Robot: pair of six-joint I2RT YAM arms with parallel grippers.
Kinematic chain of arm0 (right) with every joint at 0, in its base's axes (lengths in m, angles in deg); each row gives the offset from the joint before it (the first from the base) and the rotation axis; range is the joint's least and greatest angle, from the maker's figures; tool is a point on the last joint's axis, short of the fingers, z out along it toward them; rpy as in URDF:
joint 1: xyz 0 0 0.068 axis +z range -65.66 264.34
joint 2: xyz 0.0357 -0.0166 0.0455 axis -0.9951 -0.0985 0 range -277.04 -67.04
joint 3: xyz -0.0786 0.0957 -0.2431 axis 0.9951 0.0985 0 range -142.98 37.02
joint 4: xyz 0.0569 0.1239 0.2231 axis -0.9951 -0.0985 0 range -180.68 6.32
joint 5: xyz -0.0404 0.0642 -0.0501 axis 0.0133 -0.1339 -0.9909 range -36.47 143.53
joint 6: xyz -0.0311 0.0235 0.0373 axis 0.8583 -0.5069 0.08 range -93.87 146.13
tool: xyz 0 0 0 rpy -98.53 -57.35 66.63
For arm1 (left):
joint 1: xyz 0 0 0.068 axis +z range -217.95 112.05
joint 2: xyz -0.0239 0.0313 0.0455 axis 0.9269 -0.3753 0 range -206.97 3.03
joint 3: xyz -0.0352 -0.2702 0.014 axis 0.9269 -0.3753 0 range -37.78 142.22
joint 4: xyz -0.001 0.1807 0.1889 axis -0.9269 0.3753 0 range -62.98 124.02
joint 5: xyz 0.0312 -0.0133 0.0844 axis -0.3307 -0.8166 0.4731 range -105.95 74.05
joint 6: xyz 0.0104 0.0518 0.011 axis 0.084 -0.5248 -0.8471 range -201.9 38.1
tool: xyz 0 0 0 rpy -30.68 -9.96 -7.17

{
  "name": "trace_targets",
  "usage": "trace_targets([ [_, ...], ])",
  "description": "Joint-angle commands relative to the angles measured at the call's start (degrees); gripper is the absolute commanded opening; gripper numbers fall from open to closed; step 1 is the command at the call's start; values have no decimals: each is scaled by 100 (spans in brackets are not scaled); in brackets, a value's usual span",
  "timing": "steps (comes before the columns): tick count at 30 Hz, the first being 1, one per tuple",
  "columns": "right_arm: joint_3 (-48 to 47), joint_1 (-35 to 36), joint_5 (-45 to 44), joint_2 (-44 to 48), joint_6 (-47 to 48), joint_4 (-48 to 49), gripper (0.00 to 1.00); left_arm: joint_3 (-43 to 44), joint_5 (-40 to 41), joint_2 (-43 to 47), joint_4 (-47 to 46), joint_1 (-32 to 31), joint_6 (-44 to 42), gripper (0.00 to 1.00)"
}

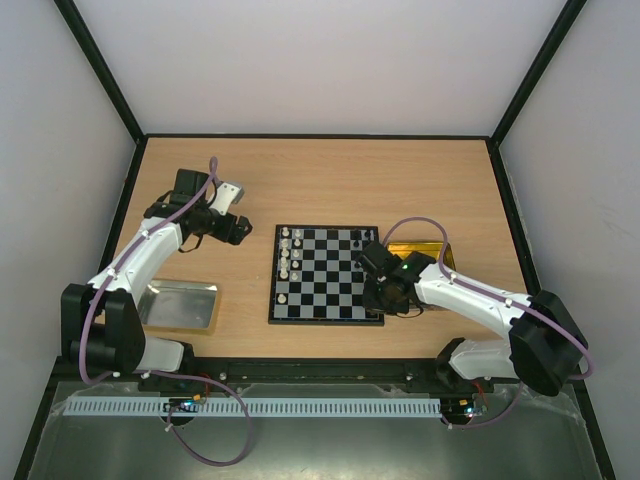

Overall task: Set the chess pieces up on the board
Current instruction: Place the chess piece on the chessboard.

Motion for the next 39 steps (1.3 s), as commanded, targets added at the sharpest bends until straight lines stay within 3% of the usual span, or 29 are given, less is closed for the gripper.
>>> trace_targets([
  [1,47,48,-33,-27,-18,14,16,-44,0,5,-36,23,10,86],
  [9,-86,41,-81,20,-4,-122,19,-52,5,-5,-36,23,11,87],
  [18,-1013,-47,-757,206,175,-1109,21,-55,-8,-16,-36,23,3,86],
  [28,-1323,-1797,-777,29,1281,-1141,21,-28,-35,-30,-53,23,-15,87],
  [39,-1296,-2820,-359,-1046,1743,-251,20,-26,7,-66,-60,23,-46,87],
])
